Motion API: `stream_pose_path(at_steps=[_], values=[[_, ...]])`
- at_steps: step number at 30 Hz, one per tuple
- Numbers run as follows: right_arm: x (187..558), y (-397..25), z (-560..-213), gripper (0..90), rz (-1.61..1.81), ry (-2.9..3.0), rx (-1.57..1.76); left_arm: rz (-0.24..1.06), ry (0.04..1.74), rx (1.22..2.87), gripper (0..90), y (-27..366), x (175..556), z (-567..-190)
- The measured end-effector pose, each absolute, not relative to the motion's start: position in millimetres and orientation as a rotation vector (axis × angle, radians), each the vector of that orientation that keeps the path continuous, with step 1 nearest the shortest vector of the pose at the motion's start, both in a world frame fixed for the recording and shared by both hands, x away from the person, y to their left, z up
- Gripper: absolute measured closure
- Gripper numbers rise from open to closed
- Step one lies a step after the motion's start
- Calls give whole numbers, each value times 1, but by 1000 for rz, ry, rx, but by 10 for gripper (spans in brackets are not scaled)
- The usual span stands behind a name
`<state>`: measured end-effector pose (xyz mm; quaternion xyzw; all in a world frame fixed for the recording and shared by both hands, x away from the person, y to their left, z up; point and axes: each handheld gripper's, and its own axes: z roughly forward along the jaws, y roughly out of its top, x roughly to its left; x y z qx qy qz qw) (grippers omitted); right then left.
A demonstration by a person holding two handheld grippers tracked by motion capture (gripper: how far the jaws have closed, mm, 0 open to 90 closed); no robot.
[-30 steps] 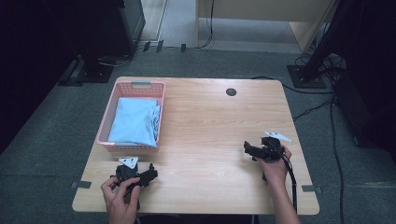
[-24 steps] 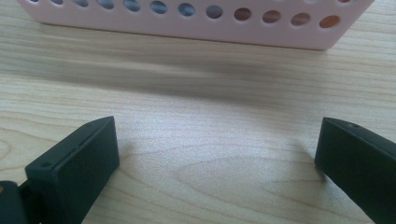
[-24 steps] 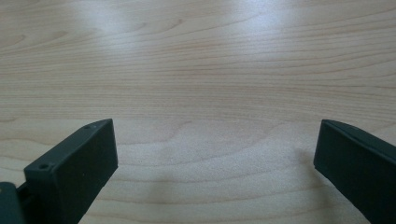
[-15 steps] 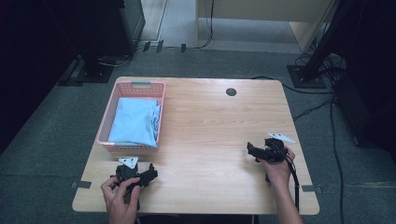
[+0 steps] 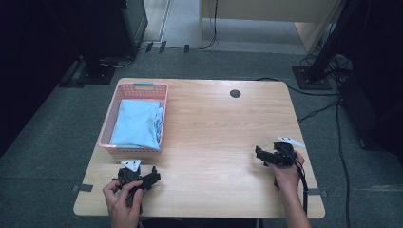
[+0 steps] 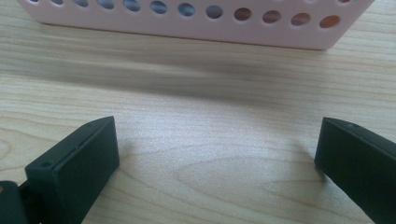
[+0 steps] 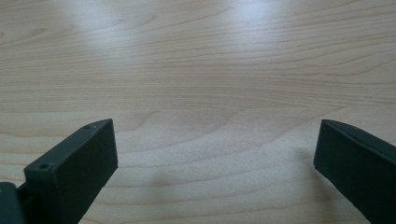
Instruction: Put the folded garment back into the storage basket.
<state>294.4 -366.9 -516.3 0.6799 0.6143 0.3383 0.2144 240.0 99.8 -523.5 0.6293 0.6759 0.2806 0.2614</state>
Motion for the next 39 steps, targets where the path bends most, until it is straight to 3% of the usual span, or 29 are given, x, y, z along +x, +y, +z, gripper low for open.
stream_pose_path(at_steps=[39], values=[[280, -393, -518, 0, 878, 1683, 1903, 759, 1830, 1703, 0, 100, 240, -523]])
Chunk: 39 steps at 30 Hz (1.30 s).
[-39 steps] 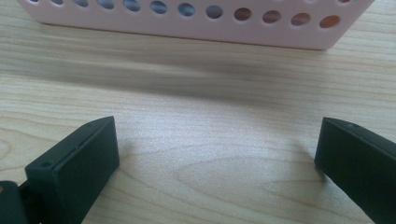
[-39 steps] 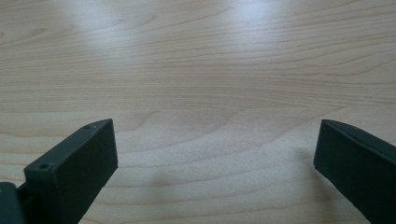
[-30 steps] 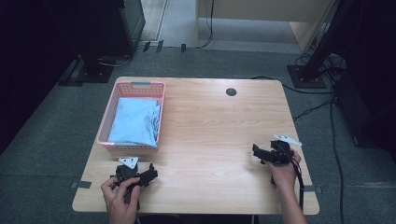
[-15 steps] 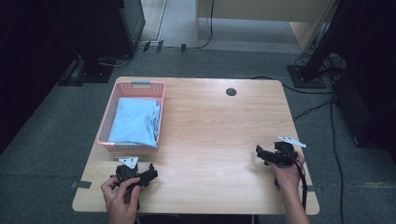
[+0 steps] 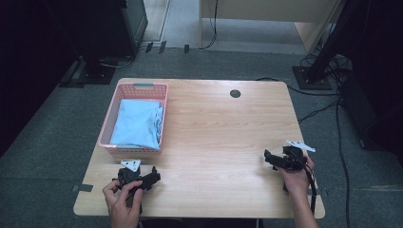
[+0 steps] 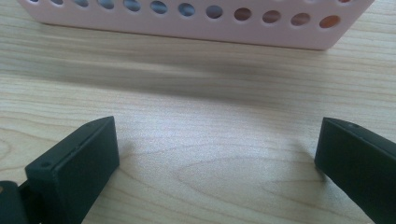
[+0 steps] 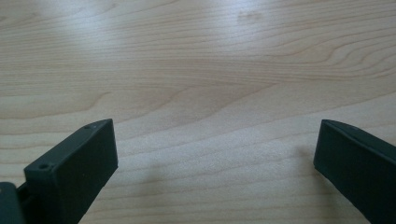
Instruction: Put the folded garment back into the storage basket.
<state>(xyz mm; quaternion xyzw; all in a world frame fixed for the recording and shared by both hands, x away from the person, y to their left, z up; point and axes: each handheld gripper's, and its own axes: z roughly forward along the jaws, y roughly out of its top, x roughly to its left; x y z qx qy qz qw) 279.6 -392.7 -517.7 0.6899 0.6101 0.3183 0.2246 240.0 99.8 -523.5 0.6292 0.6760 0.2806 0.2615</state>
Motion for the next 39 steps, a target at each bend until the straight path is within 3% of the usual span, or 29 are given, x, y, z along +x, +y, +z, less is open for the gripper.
stream_pose_path(at_steps=[39], values=[[267, -404, -524, 0, 750, 1685, 1866, 759, 1830, 1703, 0, 100, 240, -523]])
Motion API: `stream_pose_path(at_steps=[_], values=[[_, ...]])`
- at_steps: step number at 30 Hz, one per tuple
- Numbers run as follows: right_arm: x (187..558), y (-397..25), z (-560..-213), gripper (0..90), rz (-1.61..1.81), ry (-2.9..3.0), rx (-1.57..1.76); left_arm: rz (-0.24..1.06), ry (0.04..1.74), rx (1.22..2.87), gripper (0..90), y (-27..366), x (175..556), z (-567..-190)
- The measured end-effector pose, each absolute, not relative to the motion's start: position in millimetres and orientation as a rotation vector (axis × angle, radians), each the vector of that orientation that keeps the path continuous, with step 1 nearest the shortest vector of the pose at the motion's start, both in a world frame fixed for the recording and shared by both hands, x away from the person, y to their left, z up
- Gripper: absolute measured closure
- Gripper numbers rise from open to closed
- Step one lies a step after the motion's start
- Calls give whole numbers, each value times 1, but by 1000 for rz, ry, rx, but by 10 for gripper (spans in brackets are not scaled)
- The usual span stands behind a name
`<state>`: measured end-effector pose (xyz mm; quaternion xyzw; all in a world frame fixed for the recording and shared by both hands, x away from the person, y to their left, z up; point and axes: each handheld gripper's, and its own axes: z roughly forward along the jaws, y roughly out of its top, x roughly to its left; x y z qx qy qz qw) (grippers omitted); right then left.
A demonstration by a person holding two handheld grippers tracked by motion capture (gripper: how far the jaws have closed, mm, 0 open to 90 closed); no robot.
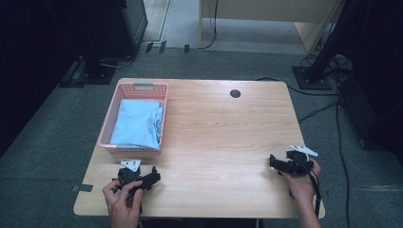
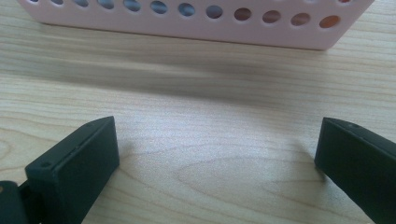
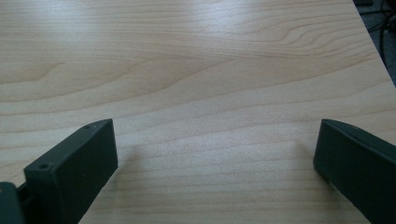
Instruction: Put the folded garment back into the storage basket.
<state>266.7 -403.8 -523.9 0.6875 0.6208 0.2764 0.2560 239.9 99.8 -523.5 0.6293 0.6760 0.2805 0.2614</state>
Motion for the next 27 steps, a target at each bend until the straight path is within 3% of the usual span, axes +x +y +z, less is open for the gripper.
stream_pose_path(at_steps=[27], values=[[262, -403, -527, 0, 733, 1707, 1808, 759, 1829, 1704, 0, 100, 240, -523]])
